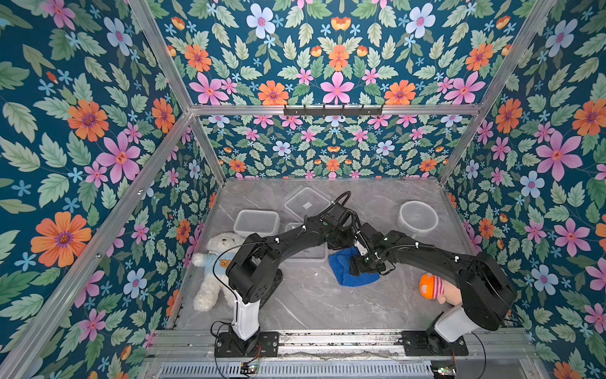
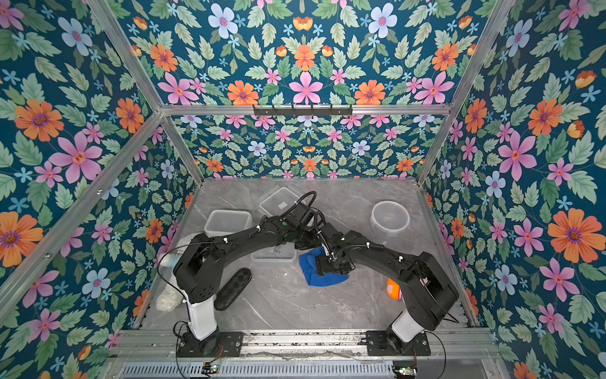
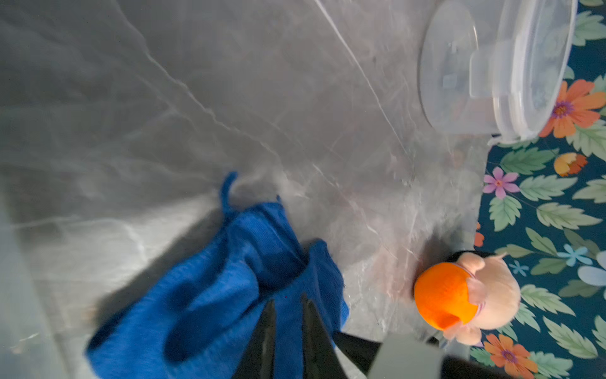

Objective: Wipe the insides of the lunch boxes
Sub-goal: Place the cleaning item at the center of the board.

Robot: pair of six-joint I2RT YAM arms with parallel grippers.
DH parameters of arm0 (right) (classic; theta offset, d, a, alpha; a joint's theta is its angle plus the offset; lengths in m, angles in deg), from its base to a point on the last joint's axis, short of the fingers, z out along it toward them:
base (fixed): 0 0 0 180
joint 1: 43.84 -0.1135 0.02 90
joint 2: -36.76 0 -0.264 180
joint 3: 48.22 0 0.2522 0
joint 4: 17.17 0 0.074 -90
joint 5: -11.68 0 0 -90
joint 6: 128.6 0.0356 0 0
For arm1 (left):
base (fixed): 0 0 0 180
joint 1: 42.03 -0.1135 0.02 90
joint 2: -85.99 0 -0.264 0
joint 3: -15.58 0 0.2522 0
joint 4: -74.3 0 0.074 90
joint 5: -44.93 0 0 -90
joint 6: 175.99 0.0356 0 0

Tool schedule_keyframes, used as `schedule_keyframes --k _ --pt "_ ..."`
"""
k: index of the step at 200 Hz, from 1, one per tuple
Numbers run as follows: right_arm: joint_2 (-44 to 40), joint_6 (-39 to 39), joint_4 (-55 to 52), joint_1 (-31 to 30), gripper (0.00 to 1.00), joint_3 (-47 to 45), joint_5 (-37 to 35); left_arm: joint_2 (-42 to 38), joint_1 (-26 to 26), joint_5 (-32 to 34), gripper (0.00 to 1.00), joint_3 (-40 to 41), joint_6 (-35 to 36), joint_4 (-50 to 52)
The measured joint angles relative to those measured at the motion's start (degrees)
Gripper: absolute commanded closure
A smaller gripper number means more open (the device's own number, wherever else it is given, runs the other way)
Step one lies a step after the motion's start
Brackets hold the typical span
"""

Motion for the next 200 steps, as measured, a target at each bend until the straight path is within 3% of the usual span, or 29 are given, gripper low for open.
schedule_keyframes --k 37,94,119,161,200 --pt "1.2 0.6 2.6 0.0 0.21 0.3 -2.0 -0.5 2.5 0.0 0.88 2.9 -4.1 -4.5" --pt "0.1 0.0 -6.2 0.0 0.2 1.5 -4.9 3.0 4.8 -0.7 0.89 5.4 -8.2 -10.0" --pt "-4.8 0.3 -6.1 0.0 0.2 1.8 -4.2 4.7 5.4 3.3 0.89 7.1 -7.3 -6.1" --pt "-14.1 1.9 -4.0 4.2 0.2 -0.6 -6.0 3.5 6.2 4.0 0.9 9.6 -5.2 -6.2" --pt "-20.3 2.5 -4.4 9.4 0.2 1.5 -6.1 3.8 6.4 5.3 0.88 5.6 -3.4 1.6"
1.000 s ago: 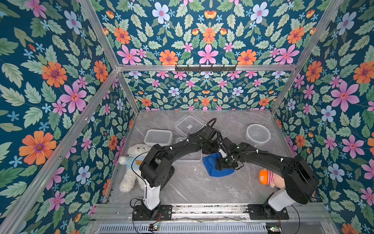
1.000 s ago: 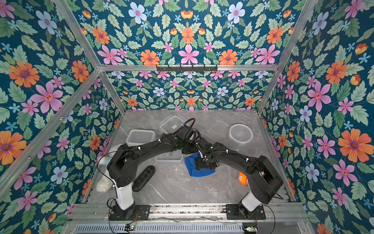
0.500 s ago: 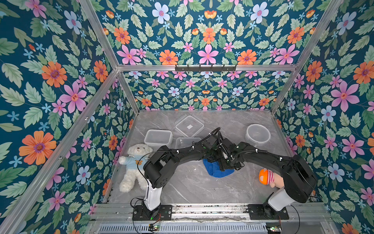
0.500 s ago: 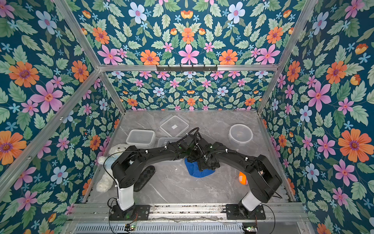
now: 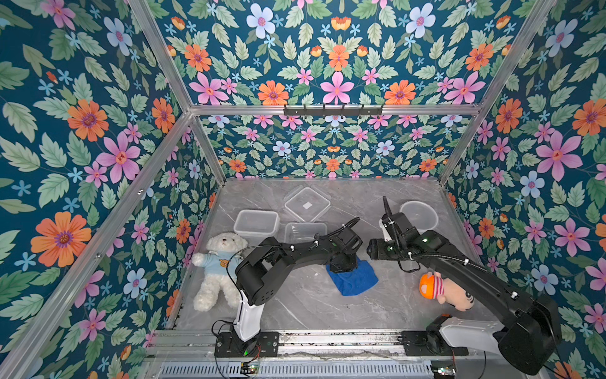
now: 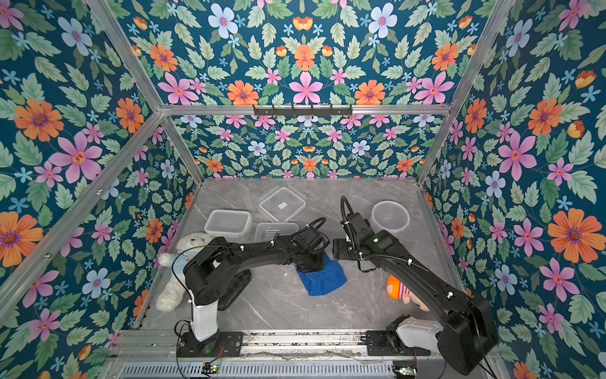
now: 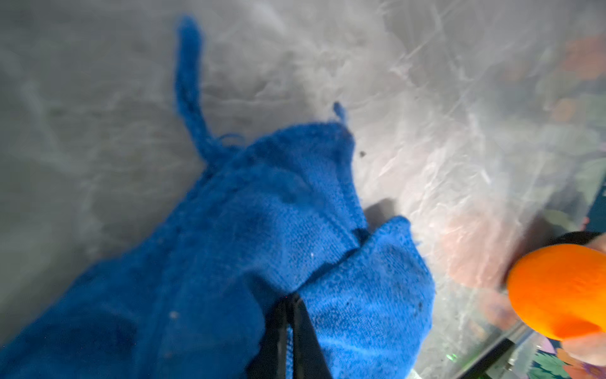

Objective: Wipe the insides of the lunch boxes
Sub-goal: Place the cleaning item at the center of the board, then move the lunch box to the center of the board.

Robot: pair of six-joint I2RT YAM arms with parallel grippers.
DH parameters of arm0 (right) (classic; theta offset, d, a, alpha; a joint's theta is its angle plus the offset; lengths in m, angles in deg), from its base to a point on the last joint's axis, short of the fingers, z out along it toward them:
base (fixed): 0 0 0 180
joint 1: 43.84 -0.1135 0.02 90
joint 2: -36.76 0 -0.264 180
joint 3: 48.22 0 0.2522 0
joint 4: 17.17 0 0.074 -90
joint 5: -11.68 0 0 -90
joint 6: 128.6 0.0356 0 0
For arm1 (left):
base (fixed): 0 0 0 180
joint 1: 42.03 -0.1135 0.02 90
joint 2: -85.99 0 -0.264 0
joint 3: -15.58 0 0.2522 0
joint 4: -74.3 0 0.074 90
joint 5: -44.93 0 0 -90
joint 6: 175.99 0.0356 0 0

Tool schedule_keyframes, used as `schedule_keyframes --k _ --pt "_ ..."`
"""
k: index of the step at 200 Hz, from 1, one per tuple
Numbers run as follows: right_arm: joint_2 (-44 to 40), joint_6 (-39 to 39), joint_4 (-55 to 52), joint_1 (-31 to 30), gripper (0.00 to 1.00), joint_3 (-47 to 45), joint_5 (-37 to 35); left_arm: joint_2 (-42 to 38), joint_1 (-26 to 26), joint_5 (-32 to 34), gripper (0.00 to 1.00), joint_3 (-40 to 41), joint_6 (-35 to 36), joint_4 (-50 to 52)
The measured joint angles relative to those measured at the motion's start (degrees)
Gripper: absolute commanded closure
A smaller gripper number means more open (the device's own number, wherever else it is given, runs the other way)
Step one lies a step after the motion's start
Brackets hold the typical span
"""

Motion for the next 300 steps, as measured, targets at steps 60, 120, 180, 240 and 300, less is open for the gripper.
schedule_keyframes --k 60,120,180,240,300 --pt "1.1 -0.6 -1.3 23.8 0.23 7.7 2.2 2.3 -1.9 2.6 0.64 -24.5 5.6 10.2" --pt "10.7 1.7 3.2 45.4 0.25 10.4 9.9 12.1 -5.6 1.2 0.46 -46.2 10.2 10.6" --pt "23.8 2.4 11.6 51.6 0.26 13.7 14.5 18.8 -8.9 -6.0 0.43 -46.5 10.6 3.2" --pt "37.1 3.1 18.6 53.2 0.3 18.6 22.8 19.6 -12.1 -8.8 0.42 -46.1 10.5 -2.7" --pt "39.6 5.3 24.8 43.9 0.31 16.3 29.7 20.9 -14.5 -9.6 0.42 -45.3 9.6 -4.8"
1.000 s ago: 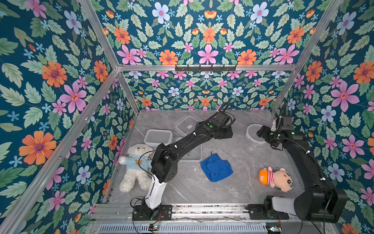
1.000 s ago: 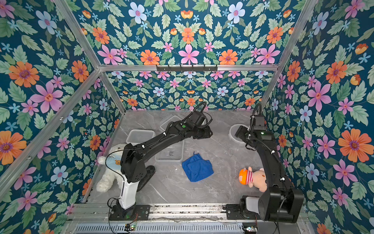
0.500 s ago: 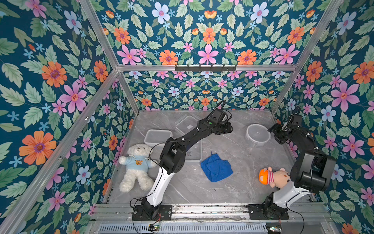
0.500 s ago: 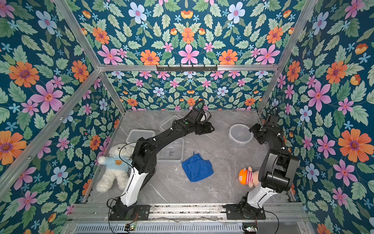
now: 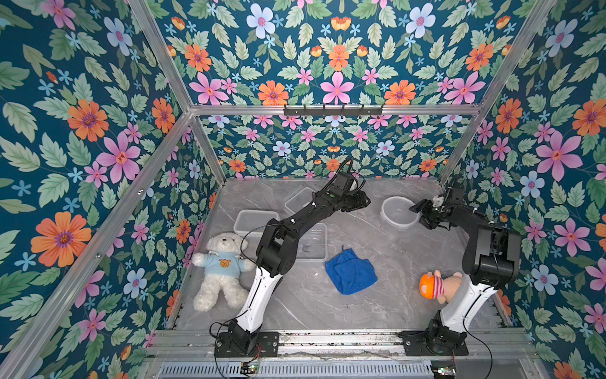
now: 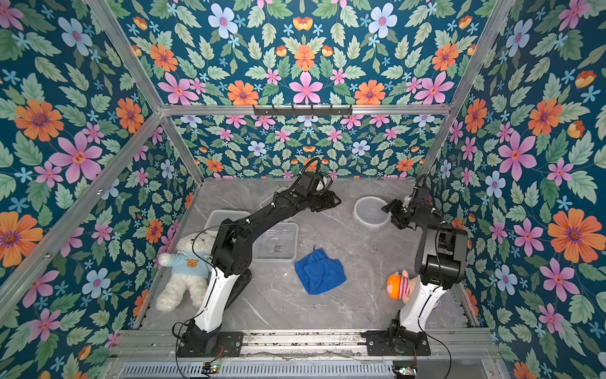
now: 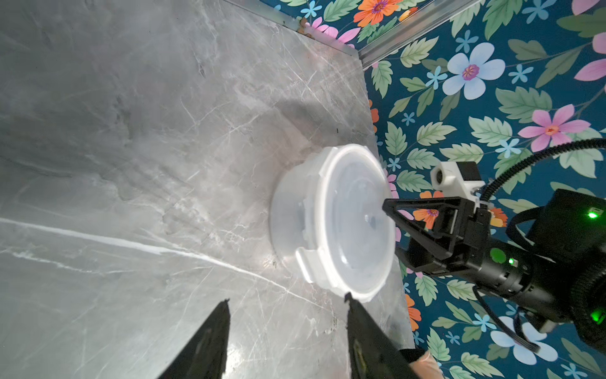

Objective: Wipe the insides of the lunch boxes
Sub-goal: Move the lunch box to the center of the board.

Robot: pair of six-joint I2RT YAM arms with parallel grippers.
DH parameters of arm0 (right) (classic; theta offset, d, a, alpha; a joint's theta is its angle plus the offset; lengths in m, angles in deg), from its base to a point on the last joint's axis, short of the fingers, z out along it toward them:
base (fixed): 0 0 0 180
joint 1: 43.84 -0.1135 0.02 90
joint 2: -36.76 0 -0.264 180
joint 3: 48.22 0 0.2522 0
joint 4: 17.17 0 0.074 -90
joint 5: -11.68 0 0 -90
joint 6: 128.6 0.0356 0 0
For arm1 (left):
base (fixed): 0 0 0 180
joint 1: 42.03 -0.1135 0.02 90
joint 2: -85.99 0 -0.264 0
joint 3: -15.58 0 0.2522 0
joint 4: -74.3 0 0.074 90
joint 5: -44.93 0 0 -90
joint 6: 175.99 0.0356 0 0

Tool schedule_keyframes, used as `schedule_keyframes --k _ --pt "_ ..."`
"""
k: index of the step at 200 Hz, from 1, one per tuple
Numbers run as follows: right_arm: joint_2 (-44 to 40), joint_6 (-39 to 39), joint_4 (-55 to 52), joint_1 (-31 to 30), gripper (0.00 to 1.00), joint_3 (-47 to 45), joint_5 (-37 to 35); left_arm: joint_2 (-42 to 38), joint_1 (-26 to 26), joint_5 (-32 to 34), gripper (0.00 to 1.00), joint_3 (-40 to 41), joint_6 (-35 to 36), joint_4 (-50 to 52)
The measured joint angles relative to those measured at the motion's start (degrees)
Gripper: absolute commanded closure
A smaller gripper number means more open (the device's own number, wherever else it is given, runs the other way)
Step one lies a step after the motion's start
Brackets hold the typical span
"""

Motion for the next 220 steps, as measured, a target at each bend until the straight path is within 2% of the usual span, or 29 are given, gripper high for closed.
schedule_keyframes --k 64,120,180,220 --pt "7.5 1.6 4.2 -8.6 0.32 7.0 3.4 0.4 -2.6 0.6 0.44 0.5 -0.8 -0.7" --pt "11.2 1.7 5.0 -14.1 0.32 11.1 5.4 2.9 -3.7 1.1 0.49 -3.0 -1.2 -0.8" --pt "8.3 2.0 10.0 -13.3 0.28 4.5 7.8 4.6 -3.9 0.7 0.6 -3.8 -3.2 -3.7" --pt "7.0 7.0 20.5 -9.5 0.3 -3.0 13.6 5.5 -3.3 -1.0 0.62 -0.9 -4.7 -7.5"
